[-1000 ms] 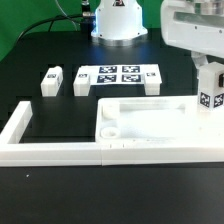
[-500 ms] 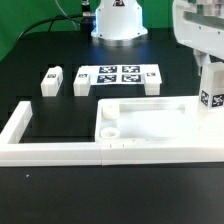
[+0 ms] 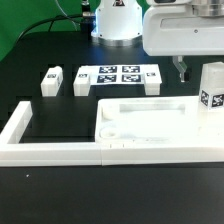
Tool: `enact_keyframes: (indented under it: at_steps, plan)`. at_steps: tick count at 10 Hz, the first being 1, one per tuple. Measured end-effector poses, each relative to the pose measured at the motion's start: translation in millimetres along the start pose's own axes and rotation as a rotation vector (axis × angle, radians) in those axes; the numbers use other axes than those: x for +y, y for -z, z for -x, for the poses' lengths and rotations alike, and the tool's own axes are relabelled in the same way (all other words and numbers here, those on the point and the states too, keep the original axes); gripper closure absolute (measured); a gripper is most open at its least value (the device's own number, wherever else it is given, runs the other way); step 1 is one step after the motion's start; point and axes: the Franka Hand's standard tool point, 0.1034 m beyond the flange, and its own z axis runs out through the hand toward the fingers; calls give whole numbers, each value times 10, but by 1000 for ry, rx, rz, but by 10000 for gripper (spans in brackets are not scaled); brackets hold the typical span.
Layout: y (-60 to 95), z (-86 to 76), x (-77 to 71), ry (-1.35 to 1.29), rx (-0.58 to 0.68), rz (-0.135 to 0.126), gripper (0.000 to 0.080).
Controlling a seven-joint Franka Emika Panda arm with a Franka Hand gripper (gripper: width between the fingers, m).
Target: Assemble desk
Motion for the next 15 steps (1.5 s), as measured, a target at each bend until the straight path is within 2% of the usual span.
enact_keyframes:
  at_steps: [1, 2, 4, 5, 6, 7, 8, 11, 12, 14, 15]
  plan:
    - [0, 2, -5, 88, 1, 2, 151]
    - [6, -1, -51, 295, 14, 36, 151]
    - [1, -10, -22, 273, 13, 35, 151]
    - [-1, -4, -31, 217, 12, 30, 261]
    - [-1, -1, -37, 140, 12, 27, 416]
    - [-2, -4, -27, 99, 13, 28, 416]
    - [-2, -4, -27, 11, 14, 28, 511]
    - [-1, 3, -49, -375, 22, 25, 511]
    - [-12, 13, -85, -627, 35, 13, 511]
    - [-37, 28, -88, -973, 28, -68, 509]
    - [-37, 28, -80, -1025, 18, -85, 509]
